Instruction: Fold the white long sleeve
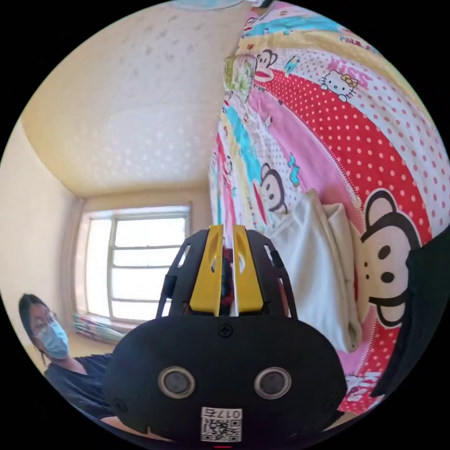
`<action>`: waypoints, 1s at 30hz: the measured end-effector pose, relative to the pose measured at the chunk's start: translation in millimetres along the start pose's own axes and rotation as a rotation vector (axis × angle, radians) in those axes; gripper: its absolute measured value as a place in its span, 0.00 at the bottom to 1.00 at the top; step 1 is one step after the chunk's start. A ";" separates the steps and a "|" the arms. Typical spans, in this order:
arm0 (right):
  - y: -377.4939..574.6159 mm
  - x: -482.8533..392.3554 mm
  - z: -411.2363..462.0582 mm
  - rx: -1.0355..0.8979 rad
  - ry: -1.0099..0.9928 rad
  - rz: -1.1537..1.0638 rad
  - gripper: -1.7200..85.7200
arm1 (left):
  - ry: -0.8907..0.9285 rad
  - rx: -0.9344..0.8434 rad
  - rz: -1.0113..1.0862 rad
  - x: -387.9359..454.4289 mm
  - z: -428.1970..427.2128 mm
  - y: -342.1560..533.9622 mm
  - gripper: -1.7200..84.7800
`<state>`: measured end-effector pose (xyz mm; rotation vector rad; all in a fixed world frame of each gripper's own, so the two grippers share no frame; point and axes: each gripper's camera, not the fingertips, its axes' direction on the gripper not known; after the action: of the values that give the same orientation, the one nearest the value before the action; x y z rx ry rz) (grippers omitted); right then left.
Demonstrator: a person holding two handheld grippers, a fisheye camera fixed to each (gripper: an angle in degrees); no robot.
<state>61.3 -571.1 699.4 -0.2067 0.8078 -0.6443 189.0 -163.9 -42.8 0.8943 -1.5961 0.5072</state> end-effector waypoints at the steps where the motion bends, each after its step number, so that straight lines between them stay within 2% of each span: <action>1: 11.3 1.5 20.7 -0.092 0.166 -0.067 0.04 | -0.048 -0.026 0.005 -4.2 9.8 8.0 0.17; 3: 34.7 15.9 54.3 -0.241 0.423 -0.156 0.04 | -0.213 -0.117 -0.019 -33.3 49.7 53.7 0.20; 5: 69.3 57.2 94.0 -0.456 0.842 -0.224 0.03 | -0.253 -0.151 -0.071 -62.0 72.2 93.0 0.21; 7: 95.1 77.6 102.2 -0.482 0.955 -0.337 0.03 | -0.224 -0.178 -0.141 -91.7 91.7 129.8 0.22; 10: 102.1 86.7 91.6 -0.396 0.923 -0.255 0.03 | -0.136 -0.195 -0.253 -126.8 120.0 171.2 0.19; 12: 104.3 88.7 82.5 -0.351 0.879 -0.212 0.02 | -0.082 -0.183 -0.304 -137.4 136.0 177.9 0.11; 15: 112.1 93.5 57.1 -0.273 0.777 -0.161 0.02 | 0.004 -0.171 -0.327 -116.9 149.9 163.6 0.08; 17: 123.9 101.3 30.5 -0.225 0.703 -0.112 0.02 | 0.129 -0.181 -0.179 -63.3 162.7 150.2 0.08; 19: 137.2 108.4 11.1 -0.206 0.659 -0.097 0.02 | 0.097 -0.239 0.008 13.8 183.9 147.2 0.08; 21: 152.8 118.4 -5.9 -0.202 0.634 -0.076 0.02 | -0.017 -0.331 0.262 121.8 229.4 167.8 0.08; 24: 179.1 141.6 -28.4 -0.228 0.593 -0.029 0.03 | -0.034 -0.423 0.470 218.7 302.6 219.4 0.08; 28: 208.7 175.8 -56.0 -0.246 0.513 0.033 0.03 | -0.063 -0.586 0.549 264.3 395.7 280.1 0.11; 30: 217.6 190.0 -66.6 -0.255 0.447 0.056 0.03 | -0.084 -0.581 0.512 261.0 415.9 303.2 0.15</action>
<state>209.5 -509.9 450.1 -0.2750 1.3243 -0.5392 -315.7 -357.8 158.9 0.0653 -1.9131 0.3215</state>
